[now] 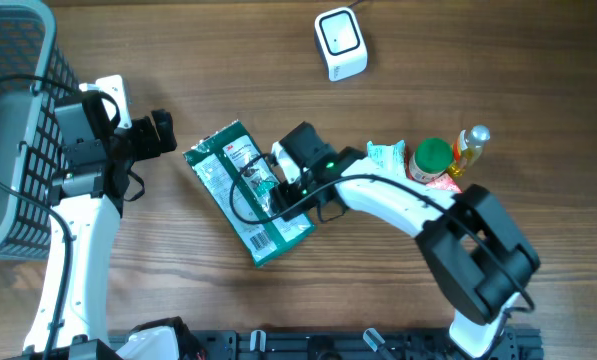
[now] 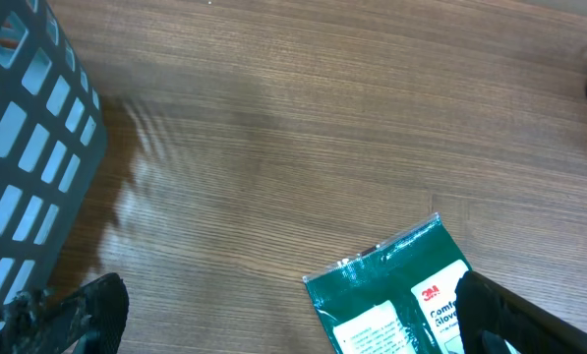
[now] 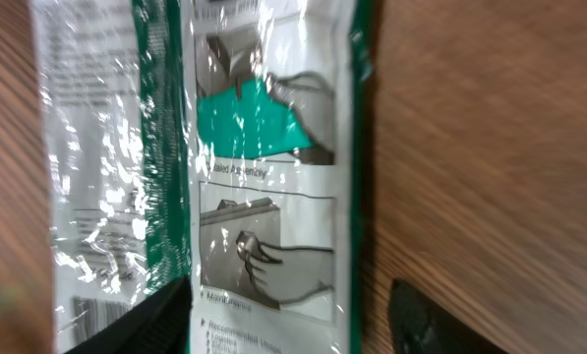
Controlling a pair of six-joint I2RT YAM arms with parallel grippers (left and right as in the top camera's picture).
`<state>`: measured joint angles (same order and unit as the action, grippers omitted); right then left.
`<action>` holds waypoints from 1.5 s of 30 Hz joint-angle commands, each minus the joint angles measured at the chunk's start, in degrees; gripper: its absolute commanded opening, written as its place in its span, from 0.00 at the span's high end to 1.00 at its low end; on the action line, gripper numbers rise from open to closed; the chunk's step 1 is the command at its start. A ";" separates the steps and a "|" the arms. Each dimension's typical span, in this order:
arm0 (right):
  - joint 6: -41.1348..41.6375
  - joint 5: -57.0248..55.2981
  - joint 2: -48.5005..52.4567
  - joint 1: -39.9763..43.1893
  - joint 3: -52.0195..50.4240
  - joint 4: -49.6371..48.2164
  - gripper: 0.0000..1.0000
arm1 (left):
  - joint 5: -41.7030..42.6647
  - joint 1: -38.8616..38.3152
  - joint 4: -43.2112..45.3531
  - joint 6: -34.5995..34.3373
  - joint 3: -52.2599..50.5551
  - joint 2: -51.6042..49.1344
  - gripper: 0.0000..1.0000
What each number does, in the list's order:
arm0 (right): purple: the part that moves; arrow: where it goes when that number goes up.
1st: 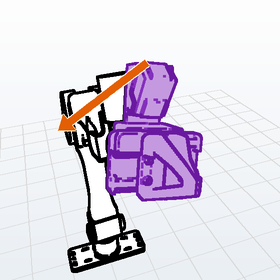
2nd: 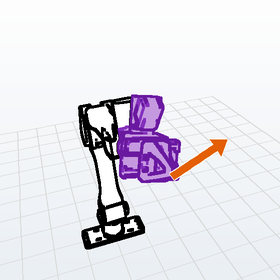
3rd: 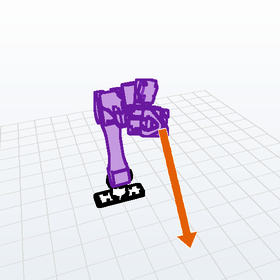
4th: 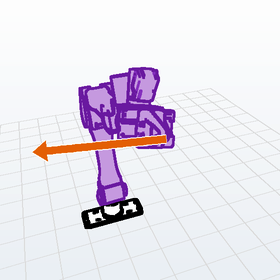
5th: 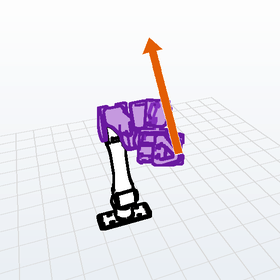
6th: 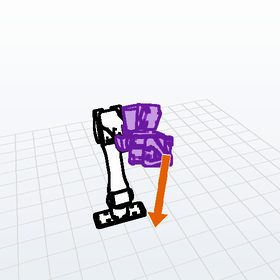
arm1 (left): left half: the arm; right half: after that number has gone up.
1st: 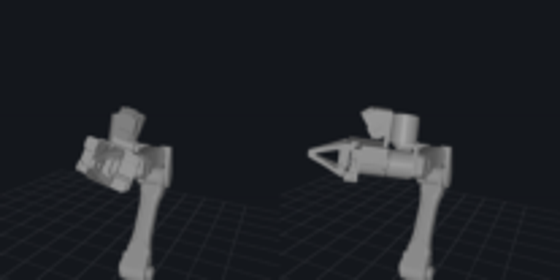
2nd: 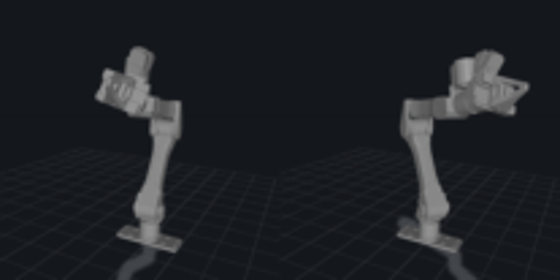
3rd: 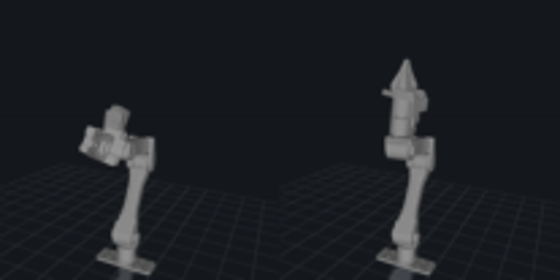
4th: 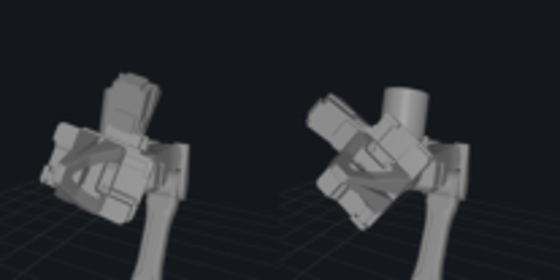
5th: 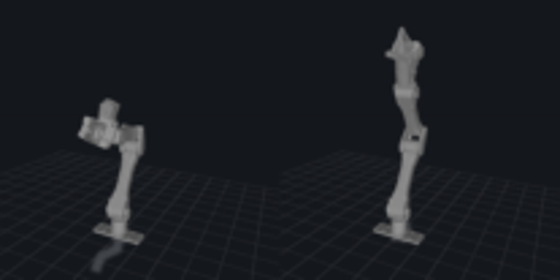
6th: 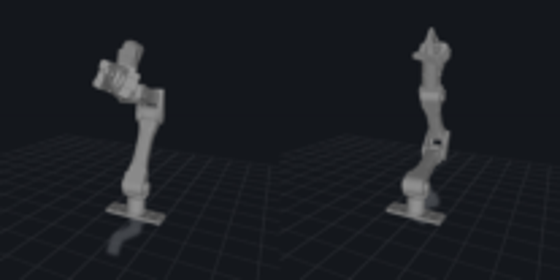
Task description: Scan the item barcode
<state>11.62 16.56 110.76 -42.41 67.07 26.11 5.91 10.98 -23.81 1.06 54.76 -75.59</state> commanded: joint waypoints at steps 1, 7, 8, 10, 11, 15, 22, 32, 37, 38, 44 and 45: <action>0.48 -8.96 3.85 -4.28 0.83 -1.20 0.25 | 0.24 0.26 0.11 0.44 0.44 -0.17 0.00; 1.44 -18.71 5.64 -9.33 0.83 -2.91 0.25 | 0.24 0.26 0.13 0.44 0.44 -0.17 0.00; 3.21 -18.73 6.05 -9.33 0.81 -2.97 0.28 | 0.24 0.26 0.11 0.44 0.44 -0.17 0.00; 3.89 -19.76 8.20 -9.51 0.79 -3.76 0.32 | 0.24 0.26 0.11 0.44 0.44 -0.17 0.00; 3.87 -19.71 9.51 -9.55 0.79 -4.22 0.41 | 0.24 0.26 0.11 0.44 0.44 -0.17 0.00; 1.42 -17.73 5.99 -9.05 1.62 -4.15 0.89 | 0.24 0.26 0.11 0.44 0.44 -0.17 0.00; -3.87 -9.99 -12.63 -2.16 1.62 -1.99 0.96 | 0.24 0.26 0.11 0.44 0.44 -0.17 0.00; -3.78 -8.63 -15.85 2.62 -0.22 -0.57 0.96 | 0.24 0.26 0.11 0.44 0.44 -0.17 0.00; -12.55 -17.33 -11.54 2.60 -0.26 -0.81 0.96 | 0.24 0.26 0.11 0.44 0.44 -0.17 0.00; -13.77 -19.08 -12.04 2.62 0.15 -1.20 0.96 | 0.24 0.26 0.13 0.44 0.44 -0.17 0.00; -34.60 -27.58 -14.86 2.75 19.08 9.25 0.96 | 0.24 0.26 0.11 0.44 0.44 -0.17 0.00; -37.57 -30.75 -14.86 2.73 22.08 9.68 0.96 | 0.24 0.26 0.11 0.44 0.44 -0.17 0.00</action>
<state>-14.59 -7.16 98.63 -39.81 80.38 34.85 5.91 10.98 -23.81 1.06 54.76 -75.59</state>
